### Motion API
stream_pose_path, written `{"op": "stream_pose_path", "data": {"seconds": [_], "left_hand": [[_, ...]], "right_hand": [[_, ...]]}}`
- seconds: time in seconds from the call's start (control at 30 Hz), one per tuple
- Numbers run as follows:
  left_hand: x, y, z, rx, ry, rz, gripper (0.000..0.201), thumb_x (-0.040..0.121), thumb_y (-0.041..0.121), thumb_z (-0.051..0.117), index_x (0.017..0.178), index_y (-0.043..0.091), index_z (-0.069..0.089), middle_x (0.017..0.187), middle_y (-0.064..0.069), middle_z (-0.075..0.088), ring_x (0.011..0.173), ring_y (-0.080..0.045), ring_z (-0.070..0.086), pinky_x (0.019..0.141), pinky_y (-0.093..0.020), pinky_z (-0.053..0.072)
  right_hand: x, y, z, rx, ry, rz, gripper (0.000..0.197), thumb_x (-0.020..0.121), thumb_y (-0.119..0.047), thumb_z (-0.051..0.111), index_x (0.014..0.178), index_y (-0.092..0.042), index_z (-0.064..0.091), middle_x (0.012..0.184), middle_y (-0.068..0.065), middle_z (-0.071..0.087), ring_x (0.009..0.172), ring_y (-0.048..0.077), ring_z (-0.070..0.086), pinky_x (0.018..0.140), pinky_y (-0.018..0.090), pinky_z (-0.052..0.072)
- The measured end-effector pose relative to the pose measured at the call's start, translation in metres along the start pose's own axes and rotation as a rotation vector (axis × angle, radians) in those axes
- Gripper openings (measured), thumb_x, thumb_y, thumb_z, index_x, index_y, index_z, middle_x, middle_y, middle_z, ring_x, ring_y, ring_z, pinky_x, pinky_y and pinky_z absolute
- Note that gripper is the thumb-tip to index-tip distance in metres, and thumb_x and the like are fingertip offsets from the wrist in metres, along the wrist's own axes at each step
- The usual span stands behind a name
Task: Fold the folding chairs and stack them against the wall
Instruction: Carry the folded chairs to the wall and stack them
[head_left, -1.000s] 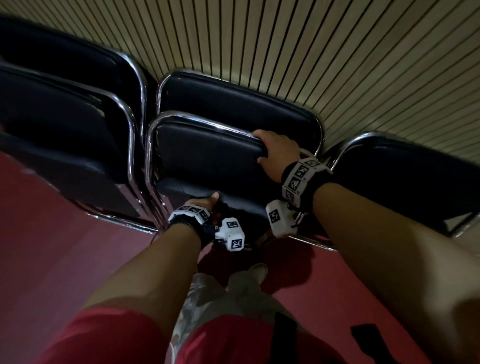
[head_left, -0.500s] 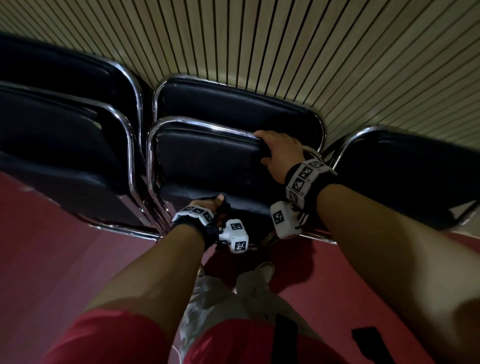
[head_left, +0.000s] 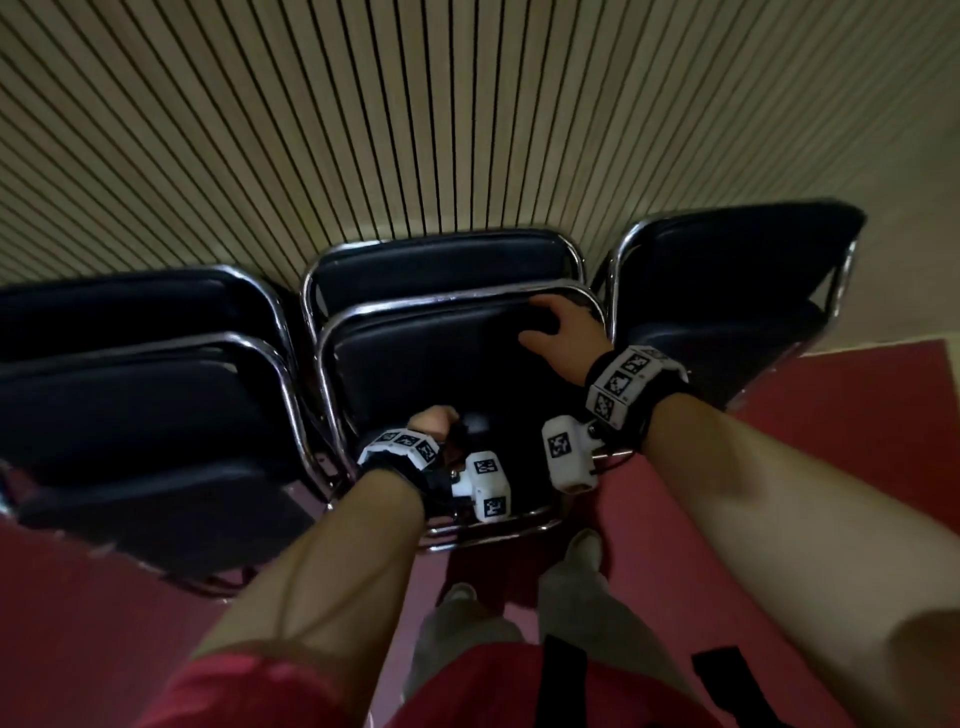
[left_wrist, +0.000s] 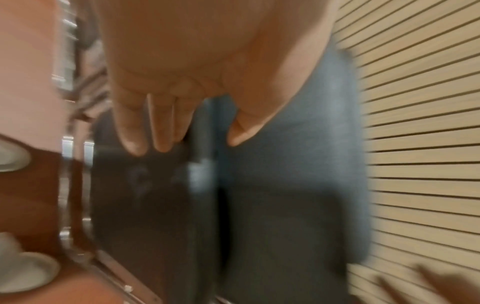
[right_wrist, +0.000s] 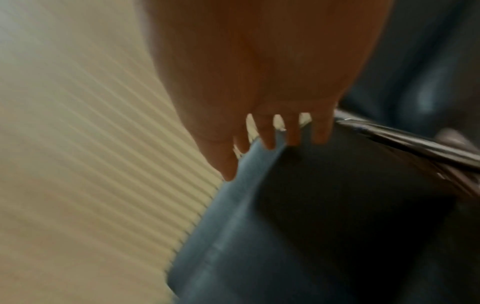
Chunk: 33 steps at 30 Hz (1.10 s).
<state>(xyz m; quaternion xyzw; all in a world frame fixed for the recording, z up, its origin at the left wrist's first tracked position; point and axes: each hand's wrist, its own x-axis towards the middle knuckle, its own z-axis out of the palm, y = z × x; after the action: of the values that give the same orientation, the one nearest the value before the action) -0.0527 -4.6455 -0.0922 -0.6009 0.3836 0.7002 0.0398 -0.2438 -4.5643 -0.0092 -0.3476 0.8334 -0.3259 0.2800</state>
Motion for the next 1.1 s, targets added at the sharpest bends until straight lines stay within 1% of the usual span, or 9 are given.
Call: {"op": "stream_pose_path", "data": {"seconds": [0.1,0.17,0.23,0.33,0.5,0.57,0.77,0.93,1.1], "left_hand": [[-0.041,0.029,-0.006,0.095,0.023,0.076,0.016,0.09,0.022,0.059,0.081,0.009,0.06,0.072,-0.008,0.058,0.061,-0.026,0.056,0.052,-0.028,0.048],[-0.062,0.046,0.001,0.135,0.003,0.143,0.016,0.091,0.025,0.06,0.091,0.01,0.062,0.087,-0.006,0.063,0.075,-0.025,0.06,0.068,-0.038,0.053],[-0.082,0.059,0.016,0.168,-0.023,0.197,0.018,0.094,0.028,0.06,0.101,0.012,0.062,0.099,-0.005,0.063,0.086,-0.023,0.06,0.08,-0.041,0.052],[-0.116,0.073,0.056,0.202,-0.101,0.346,0.025,0.095,0.026,0.058,0.116,0.014,0.061,0.102,-0.002,0.061,0.079,-0.015,0.055,0.074,-0.032,0.045],[-0.164,0.062,0.155,0.255,-0.272,0.556,0.055,0.059,0.036,0.076,0.107,0.01,0.068,0.103,-0.014,0.07,0.089,-0.027,0.064,0.088,-0.045,0.052],[-0.211,0.043,0.198,0.3,-0.361,0.615,0.041,0.079,0.028,0.072,0.117,0.012,0.065,0.102,-0.009,0.068,0.091,-0.024,0.062,0.081,-0.038,0.051],[-0.325,-0.064,0.328,0.535,-0.66,0.678,0.009,0.096,0.024,0.057,0.106,0.025,0.059,0.091,0.005,0.062,0.08,-0.013,0.057,0.062,-0.029,0.034],[-0.418,-0.218,0.422,0.775,-0.891,0.677,0.008,0.094,0.025,0.059,0.099,0.031,0.061,0.095,0.007,0.062,0.089,-0.015,0.056,0.077,-0.034,0.041],[-0.505,-0.4,0.475,0.991,-1.148,0.614,0.024,0.096,0.022,0.056,0.12,0.022,0.061,0.113,0.001,0.063,0.096,-0.016,0.058,0.094,-0.044,0.045]], "right_hand": [[-0.028,-0.017,-0.007,0.184,0.106,0.066,0.05,0.086,-0.022,0.074,0.133,-0.014,0.057,0.126,0.002,0.062,0.118,0.019,0.059,0.105,0.031,0.044],[-0.054,-0.025,-0.019,0.271,0.191,0.093,0.049,0.086,-0.023,0.074,0.132,-0.014,0.058,0.126,0.006,0.063,0.115,0.02,0.06,0.105,0.035,0.046],[-0.081,-0.027,-0.04,0.34,0.268,0.127,0.047,0.088,-0.024,0.072,0.132,-0.015,0.059,0.122,0.002,0.063,0.11,0.015,0.059,0.097,0.025,0.047],[-0.136,-0.019,-0.084,0.397,0.421,0.158,0.044,0.091,-0.024,0.069,0.133,-0.014,0.058,0.114,0.0,0.059,0.105,0.013,0.057,0.083,0.015,0.038],[-0.247,0.03,-0.144,0.529,0.769,0.265,0.039,0.092,-0.022,0.069,0.128,-0.012,0.06,0.115,0.007,0.063,0.1,0.017,0.059,0.086,0.028,0.048],[-0.296,0.054,-0.161,0.585,0.895,0.307,0.037,0.091,-0.022,0.069,0.125,-0.011,0.062,0.113,0.007,0.065,0.096,0.017,0.06,0.082,0.03,0.047],[-0.489,0.141,-0.189,0.665,1.219,0.462,0.029,0.089,-0.029,0.071,0.116,-0.022,0.063,0.12,0.006,0.066,0.11,0.025,0.064,0.092,0.04,0.049],[-0.691,0.201,-0.172,0.724,1.503,0.64,0.034,0.088,-0.033,0.071,0.118,-0.02,0.064,0.117,0.005,0.066,0.1,0.022,0.064,0.09,0.044,0.053],[-0.88,0.241,-0.118,0.756,1.767,0.849,0.029,0.088,-0.029,0.07,0.115,-0.02,0.062,0.111,0.005,0.066,0.097,0.021,0.062,0.088,0.039,0.05]]}}
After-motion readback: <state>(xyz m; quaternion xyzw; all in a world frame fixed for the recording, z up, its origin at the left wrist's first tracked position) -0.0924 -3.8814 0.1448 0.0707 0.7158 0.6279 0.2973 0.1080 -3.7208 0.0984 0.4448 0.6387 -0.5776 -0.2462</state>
